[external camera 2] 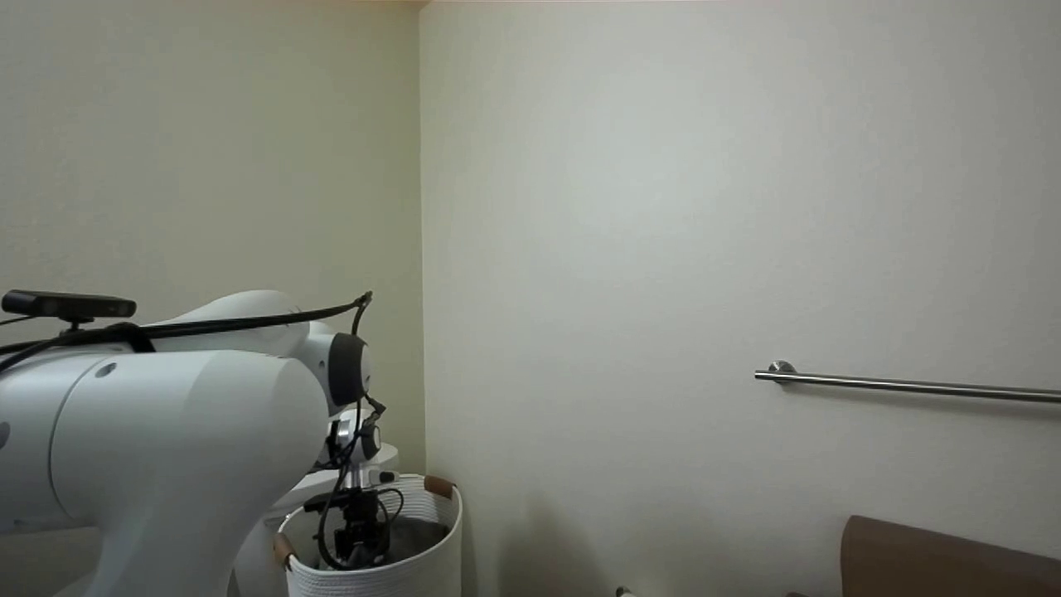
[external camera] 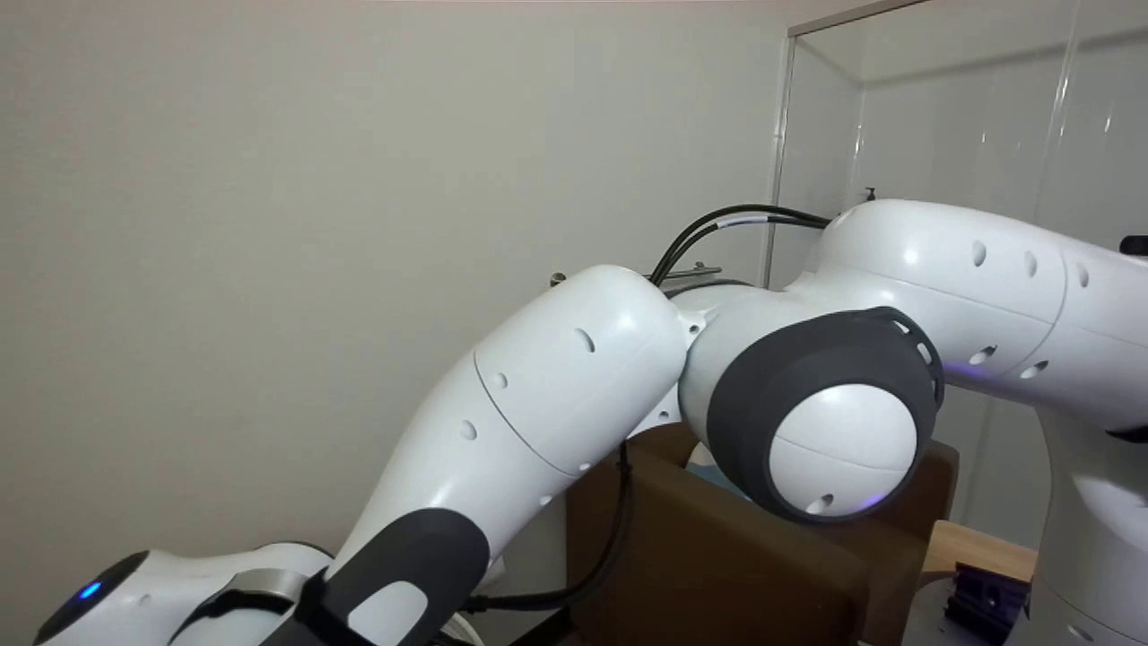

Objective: Move the object from the basket to the couch and move the towel from the couch to the basket

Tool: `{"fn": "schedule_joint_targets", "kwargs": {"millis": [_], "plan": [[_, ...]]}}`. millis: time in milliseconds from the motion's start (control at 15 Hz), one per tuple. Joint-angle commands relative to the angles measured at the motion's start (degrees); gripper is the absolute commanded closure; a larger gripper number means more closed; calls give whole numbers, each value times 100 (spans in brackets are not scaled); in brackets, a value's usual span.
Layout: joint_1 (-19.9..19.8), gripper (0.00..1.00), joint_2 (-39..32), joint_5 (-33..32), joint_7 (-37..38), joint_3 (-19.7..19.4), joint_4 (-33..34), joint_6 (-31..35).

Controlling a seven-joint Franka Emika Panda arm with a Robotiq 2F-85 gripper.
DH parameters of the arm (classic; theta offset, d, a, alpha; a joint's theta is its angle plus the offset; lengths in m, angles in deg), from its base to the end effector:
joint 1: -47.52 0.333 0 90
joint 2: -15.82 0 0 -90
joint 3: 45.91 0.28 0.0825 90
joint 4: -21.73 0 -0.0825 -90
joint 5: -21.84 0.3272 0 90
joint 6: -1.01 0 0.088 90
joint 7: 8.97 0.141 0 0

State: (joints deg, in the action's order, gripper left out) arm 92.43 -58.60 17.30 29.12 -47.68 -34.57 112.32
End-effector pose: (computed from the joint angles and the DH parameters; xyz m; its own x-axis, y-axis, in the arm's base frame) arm 0.4620 0.4287 0.0163 0.9716 0.1141 -0.2074 0.1700 -0.9459 0.2765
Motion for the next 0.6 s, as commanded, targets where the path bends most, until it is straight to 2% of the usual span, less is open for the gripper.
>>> {"fn": "schedule_joint_targets", "kwargs": {"millis": [0, 333, 533], "plan": [[-181, 59, -27, 117, -144, 118, 139, 48], [-340, 92, -54, 145, -437, 326, 253, 16], [-471, 93, -193, 231, -834, 616, 324, -18]]}}
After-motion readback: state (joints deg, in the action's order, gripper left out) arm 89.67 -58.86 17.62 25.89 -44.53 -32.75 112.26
